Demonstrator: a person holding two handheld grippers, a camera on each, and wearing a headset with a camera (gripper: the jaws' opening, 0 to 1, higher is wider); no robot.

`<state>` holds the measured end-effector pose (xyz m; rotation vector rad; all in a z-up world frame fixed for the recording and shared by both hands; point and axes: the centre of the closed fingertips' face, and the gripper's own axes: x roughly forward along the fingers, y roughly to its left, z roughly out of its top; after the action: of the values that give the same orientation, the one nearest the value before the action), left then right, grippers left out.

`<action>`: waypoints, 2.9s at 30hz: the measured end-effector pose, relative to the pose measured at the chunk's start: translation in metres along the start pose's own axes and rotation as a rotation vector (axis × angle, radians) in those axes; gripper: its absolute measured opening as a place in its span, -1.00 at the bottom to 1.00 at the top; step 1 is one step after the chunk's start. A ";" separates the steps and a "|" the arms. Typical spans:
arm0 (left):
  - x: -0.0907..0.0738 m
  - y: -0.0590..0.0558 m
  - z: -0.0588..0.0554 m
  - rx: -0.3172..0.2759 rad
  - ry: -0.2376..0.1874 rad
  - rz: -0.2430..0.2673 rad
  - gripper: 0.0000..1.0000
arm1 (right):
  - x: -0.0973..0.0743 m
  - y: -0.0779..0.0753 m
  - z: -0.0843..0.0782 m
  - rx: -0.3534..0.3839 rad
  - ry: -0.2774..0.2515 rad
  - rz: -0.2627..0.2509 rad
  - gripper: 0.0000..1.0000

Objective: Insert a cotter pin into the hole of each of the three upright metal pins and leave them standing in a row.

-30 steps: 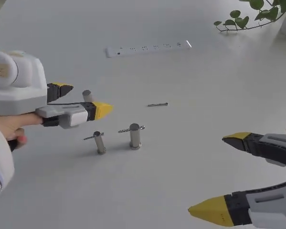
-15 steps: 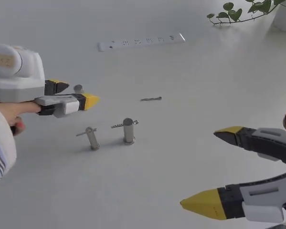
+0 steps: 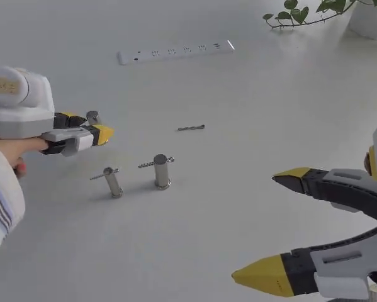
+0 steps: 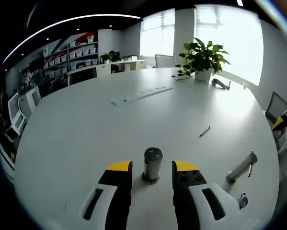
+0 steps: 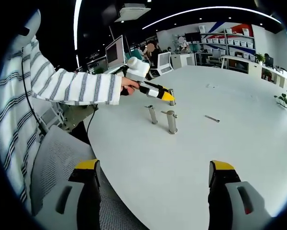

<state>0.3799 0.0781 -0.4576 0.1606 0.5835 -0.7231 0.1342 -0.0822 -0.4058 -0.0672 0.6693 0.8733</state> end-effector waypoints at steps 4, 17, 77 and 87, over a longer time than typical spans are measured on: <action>0.003 0.000 -0.001 -0.039 -0.011 -0.011 -0.56 | -0.001 -0.001 0.000 -0.001 -0.001 -0.001 0.84; 0.006 -0.001 0.004 0.054 -0.009 0.032 -0.79 | -0.001 0.004 -0.003 0.001 0.006 0.010 0.75; -0.106 -0.046 0.038 0.078 -0.002 0.088 -0.81 | -0.001 0.017 0.021 -0.074 -0.080 0.073 0.88; -0.122 -0.082 0.050 0.100 -0.018 0.046 -0.81 | -0.002 0.014 0.022 -0.081 -0.078 0.067 0.88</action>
<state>0.2744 0.0709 -0.3440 0.2590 0.5251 -0.7085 0.1343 -0.0678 -0.3843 -0.0832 0.5656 0.9623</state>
